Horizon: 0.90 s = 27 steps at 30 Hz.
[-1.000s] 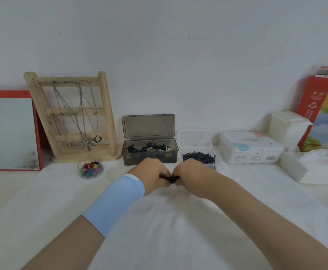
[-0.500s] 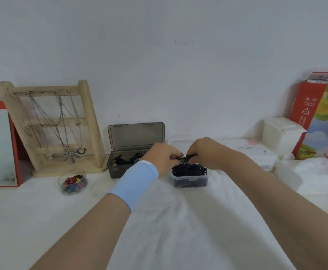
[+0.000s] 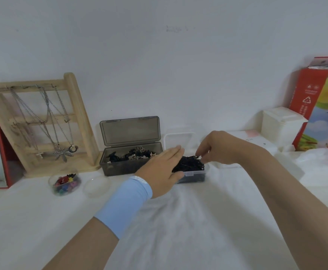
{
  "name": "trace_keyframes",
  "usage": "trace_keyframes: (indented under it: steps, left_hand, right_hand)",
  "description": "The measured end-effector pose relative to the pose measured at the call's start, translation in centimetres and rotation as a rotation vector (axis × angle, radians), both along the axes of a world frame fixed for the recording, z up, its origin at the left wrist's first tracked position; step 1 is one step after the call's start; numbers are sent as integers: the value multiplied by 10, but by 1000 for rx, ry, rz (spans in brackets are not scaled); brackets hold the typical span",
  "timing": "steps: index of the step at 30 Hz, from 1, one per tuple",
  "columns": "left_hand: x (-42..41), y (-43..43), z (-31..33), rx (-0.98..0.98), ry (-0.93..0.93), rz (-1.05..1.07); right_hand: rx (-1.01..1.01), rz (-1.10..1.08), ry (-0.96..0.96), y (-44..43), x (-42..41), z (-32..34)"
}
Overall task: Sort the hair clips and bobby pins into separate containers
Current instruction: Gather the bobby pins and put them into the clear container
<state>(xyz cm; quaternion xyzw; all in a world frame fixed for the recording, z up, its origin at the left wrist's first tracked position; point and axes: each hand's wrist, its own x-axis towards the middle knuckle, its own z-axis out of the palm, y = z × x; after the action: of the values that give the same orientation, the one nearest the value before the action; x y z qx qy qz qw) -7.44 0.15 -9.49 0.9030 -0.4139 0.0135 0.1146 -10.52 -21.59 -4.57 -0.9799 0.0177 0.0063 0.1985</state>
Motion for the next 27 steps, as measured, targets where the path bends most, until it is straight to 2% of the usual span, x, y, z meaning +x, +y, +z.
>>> trace_keyframes:
  steps: [2,6,10,11,13,16,18,22,27]
  left_hand:
    - [1,-6,2,24,-47,-10]
    - [4,-13,0,112,-1,-32]
    - [5,-12,-3,146,-6,-32]
    - [5,-12,-2,110,7,-36]
    - [7,-13,5,-85,65,-28]
    - [17,-10,22,-437,107,62]
    - [25,-6,29,-585,126,121]
    - [30,-1,29,-646,46,160]
    - [29,5,26,-634,-26,150]
  right_hand:
    - [17,3,-20,6,2,-3]
    - [20,19,-34,13,4,-3]
    - [70,-81,-209,0,6,0]
    - [111,-125,-258,-1,8,-3]
    - [172,-190,-285,-1,14,-10]
    - [244,-192,-191,6,21,-20]
    - [386,-192,-165,10,22,-21]
    - [569,-279,-247,9,23,-22]
    - [600,-206,-281,3,17,-12]
